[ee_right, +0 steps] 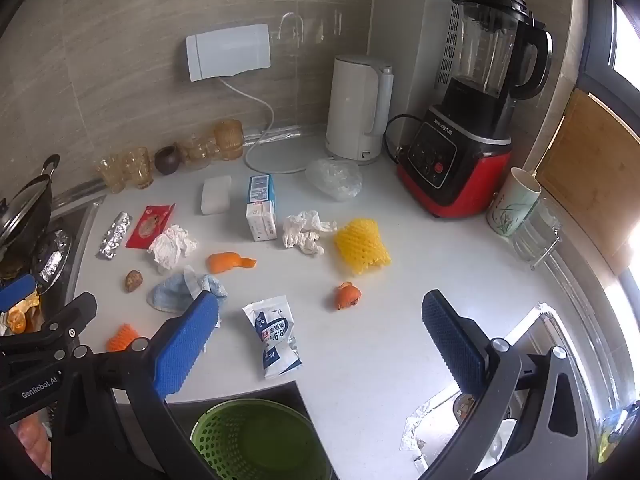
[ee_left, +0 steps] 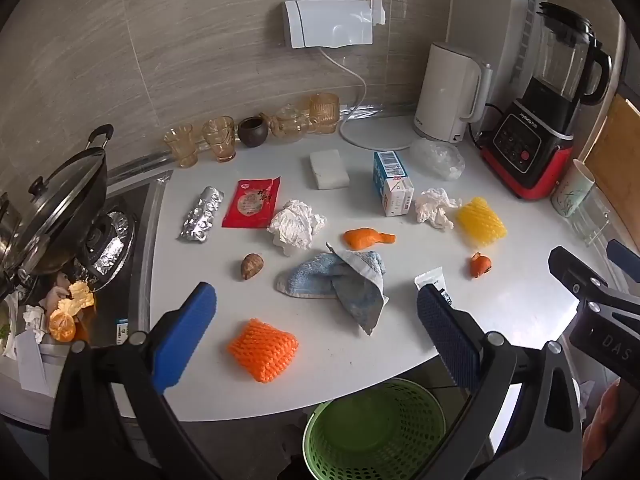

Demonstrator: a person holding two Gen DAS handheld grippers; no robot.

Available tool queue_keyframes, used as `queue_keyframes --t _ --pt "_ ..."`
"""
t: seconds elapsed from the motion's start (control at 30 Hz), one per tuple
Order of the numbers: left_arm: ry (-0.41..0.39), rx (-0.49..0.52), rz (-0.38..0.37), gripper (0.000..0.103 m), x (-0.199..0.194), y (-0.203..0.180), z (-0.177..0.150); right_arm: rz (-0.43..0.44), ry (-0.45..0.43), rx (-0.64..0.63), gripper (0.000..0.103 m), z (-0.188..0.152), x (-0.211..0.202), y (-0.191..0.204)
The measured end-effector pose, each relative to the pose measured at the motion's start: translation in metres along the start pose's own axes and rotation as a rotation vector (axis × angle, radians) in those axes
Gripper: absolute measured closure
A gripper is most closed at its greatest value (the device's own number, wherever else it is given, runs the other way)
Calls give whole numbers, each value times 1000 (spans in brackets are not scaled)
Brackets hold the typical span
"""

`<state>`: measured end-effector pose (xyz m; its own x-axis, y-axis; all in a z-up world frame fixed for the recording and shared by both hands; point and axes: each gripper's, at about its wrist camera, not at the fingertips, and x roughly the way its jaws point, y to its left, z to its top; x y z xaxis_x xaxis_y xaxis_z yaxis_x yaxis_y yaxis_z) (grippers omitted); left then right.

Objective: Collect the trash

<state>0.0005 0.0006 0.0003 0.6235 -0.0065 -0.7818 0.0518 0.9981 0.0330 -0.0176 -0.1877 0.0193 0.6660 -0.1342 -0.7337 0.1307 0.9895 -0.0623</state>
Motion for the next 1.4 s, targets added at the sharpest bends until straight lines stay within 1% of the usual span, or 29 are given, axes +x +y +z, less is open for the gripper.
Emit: queue_keyframes --t 0.07,0.1,0.13,0.6,0.67,0.93,1.17,1.37,1.4 --pt "1 -11 -1 7 0 0 1 1 3 -2 2 0 0 1" --pt "-6 0 12 7 -2 -4 0 1 3 -3 2 -1 0 1" --pt "-4 -11 -27 7 -1 4 -1 1 3 -4 2 -1 -1 1" --pt "1 -15 -19 7 2 3 -4 6 6 2 2 0 0 5" --pt "2 -14 -14 7 2 -2 -4 5 4 0 2 1 0 6" --pt "4 -22 -26 7 1 -5 -3 7 4 -1 2 2 0 8" --pt "10 -36 -23 7 2 1 -2 5 5 -11 2 3 0 14" --pt "8 -30 -18 7 0 -3 -3 8 5 -8 2 3 0 13" --pt "10 -30 -20 7 2 4 -1 8 4 -8 2 2 0 15"
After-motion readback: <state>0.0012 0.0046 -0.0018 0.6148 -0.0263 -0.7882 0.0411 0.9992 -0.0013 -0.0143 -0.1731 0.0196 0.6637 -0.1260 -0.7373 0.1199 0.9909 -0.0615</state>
